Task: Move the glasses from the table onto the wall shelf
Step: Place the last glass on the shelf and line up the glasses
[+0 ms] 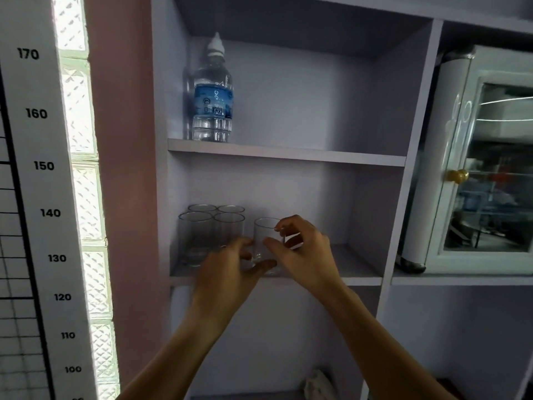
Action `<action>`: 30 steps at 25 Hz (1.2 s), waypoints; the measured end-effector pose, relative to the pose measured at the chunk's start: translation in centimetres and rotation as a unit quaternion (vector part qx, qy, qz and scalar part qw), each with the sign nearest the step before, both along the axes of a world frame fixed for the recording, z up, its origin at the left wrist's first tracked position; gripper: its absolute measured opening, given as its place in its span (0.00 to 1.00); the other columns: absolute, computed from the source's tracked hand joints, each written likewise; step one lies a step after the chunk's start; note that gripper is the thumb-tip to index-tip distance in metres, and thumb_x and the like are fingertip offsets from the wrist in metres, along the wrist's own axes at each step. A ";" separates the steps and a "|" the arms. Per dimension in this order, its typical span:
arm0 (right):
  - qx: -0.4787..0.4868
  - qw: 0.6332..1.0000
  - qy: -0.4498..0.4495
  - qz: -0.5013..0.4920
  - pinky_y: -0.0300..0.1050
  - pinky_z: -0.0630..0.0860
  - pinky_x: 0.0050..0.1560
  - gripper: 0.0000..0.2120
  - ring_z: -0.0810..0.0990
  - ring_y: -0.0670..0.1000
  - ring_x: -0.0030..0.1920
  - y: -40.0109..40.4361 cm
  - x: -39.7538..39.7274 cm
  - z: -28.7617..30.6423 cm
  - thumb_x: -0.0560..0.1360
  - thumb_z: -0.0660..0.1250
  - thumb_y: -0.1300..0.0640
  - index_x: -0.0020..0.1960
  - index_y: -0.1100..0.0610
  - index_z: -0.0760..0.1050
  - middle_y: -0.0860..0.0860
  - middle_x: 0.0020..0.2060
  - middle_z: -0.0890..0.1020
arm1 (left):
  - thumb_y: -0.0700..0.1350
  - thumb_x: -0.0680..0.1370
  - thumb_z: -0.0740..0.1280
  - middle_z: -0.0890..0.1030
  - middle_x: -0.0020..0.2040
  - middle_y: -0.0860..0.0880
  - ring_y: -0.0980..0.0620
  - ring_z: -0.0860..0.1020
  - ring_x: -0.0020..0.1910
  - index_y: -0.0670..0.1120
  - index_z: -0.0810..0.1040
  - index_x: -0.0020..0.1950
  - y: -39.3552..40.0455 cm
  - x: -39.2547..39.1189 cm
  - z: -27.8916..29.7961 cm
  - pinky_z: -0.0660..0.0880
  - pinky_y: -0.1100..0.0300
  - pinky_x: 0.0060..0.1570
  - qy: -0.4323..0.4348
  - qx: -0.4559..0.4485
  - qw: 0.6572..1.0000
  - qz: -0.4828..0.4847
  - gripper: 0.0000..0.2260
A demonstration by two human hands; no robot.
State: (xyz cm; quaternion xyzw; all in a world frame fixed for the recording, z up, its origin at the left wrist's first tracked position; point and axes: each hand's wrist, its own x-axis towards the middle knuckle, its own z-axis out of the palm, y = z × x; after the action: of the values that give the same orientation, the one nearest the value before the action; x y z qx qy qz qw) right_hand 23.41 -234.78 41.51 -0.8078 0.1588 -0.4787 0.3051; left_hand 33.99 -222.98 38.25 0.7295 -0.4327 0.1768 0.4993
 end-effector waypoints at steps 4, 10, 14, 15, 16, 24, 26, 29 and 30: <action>0.011 0.999 -0.004 0.031 0.37 0.80 0.40 0.13 0.82 0.45 0.43 -0.9 0.6 -0.1 0.70 0.76 0.48 0.52 0.46 0.78 0.45 0.49 0.81 | 0.64 0.69 0.71 0.84 0.44 0.55 0.58 0.81 0.39 0.50 0.78 0.54 -0.4 -0.1 0.1 0.73 0.67 0.36 -0.031 0.022 0.999 0.038 0.22; 0.061 0.997 0.004 0.050 0.33 0.77 0.36 0.18 0.82 0.48 0.41 -2.0 1.2 0.3 0.71 0.77 0.52 0.57 0.46 0.75 0.48 0.43 0.80 | 0.60 0.76 0.64 0.84 0.39 0.53 0.54 0.82 0.37 0.54 0.79 0.52 -0.9 -0.8 0.1 0.77 0.60 0.33 -0.150 0.096 0.979 0.099 0.13; 0.071 0.995 0.003 0.075 0.30 0.77 0.37 0.17 0.83 0.46 0.41 -2.7 1.5 0.1 0.73 0.75 0.61 0.58 0.49 0.75 0.48 0.42 0.81 | 0.58 0.75 0.63 0.86 0.43 0.52 0.51 0.84 0.42 0.55 0.78 0.61 -1.3 -1.4 0.5 0.80 0.57 0.37 -0.187 0.107 0.970 0.116 0.16; 0.071 0.994 0.002 0.078 0.30 0.77 0.38 0.17 0.83 0.45 0.42 -2.8 1.6 0.0 0.73 0.74 0.63 0.58 0.50 0.75 0.48 0.43 0.82 | 0.58 0.75 0.63 0.87 0.45 0.52 0.49 0.84 0.44 0.56 0.77 0.63 -1.4 -1.4 0.5 0.80 0.57 0.39 -0.189 0.109 0.969 0.118 0.18; 0.071 0.994 0.000 0.082 0.29 0.77 0.38 0.17 0.83 0.45 0.42 -2.9 1.6 -0.1 0.74 0.72 0.65 0.58 0.50 0.75 0.48 0.43 0.82 | 0.58 0.75 0.64 0.87 0.46 0.52 0.48 0.84 0.46 0.56 0.76 0.64 -1.5 -1.4 0.5 0.80 0.56 0.40 -0.189 0.110 0.969 0.117 0.19; 0.054 0.993 0.010 0.104 0.32 0.79 0.51 0.17 0.83 0.47 0.53 -2.7 2.6 -0.8 0.75 0.66 0.68 0.58 0.51 0.79 0.49 0.54 0.84 | 0.64 0.72 0.67 0.86 0.48 0.54 0.52 0.83 0.49 0.57 0.76 0.64 -1.4 -1.1 0.2 0.79 0.57 0.44 -0.164 0.105 0.975 0.110 0.23; 0.044 0.994 0.022 0.095 0.29 0.78 0.51 0.18 0.83 0.47 0.54 -2.6 2.9 -0.9 0.76 0.65 0.69 0.59 0.52 0.80 0.49 0.57 0.83 | 0.65 0.72 0.67 0.86 0.48 0.55 0.53 0.83 0.48 0.56 0.78 0.61 -1.0 -1.1 0.2 0.79 0.58 0.43 -0.150 0.098 0.979 0.098 0.22; 0.010 0.996 0.044 0.072 0.19 0.71 0.44 0.19 0.80 0.46 0.55 -2.5 3.4 -1.0 0.76 0.65 0.68 0.62 0.52 0.79 0.51 0.60 0.81 | 0.62 0.71 0.69 0.86 0.48 0.55 0.53 0.83 0.47 0.55 0.81 0.56 0.0 -0.9 0.2 0.80 0.56 0.44 -0.116 0.089 0.985 0.092 0.18; 0.004 0.996 0.050 0.071 0.17 0.69 0.43 0.19 0.80 0.47 0.56 -2.4 3.6 -1.0 0.77 0.65 0.67 0.64 0.52 0.79 0.51 0.60 0.80 | 0.61 0.71 0.69 0.86 0.47 0.55 0.53 0.83 0.47 0.54 0.81 0.54 0.3 -0.7 0.1 0.80 0.55 0.44 -0.108 0.084 0.986 0.095 0.16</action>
State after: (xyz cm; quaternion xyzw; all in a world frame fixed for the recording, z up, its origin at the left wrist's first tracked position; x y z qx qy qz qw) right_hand 26.97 -237.15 40.54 -0.8389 0.1184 -0.4140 0.3328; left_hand 33.26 -222.64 38.35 0.7831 -0.4266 0.2642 0.3673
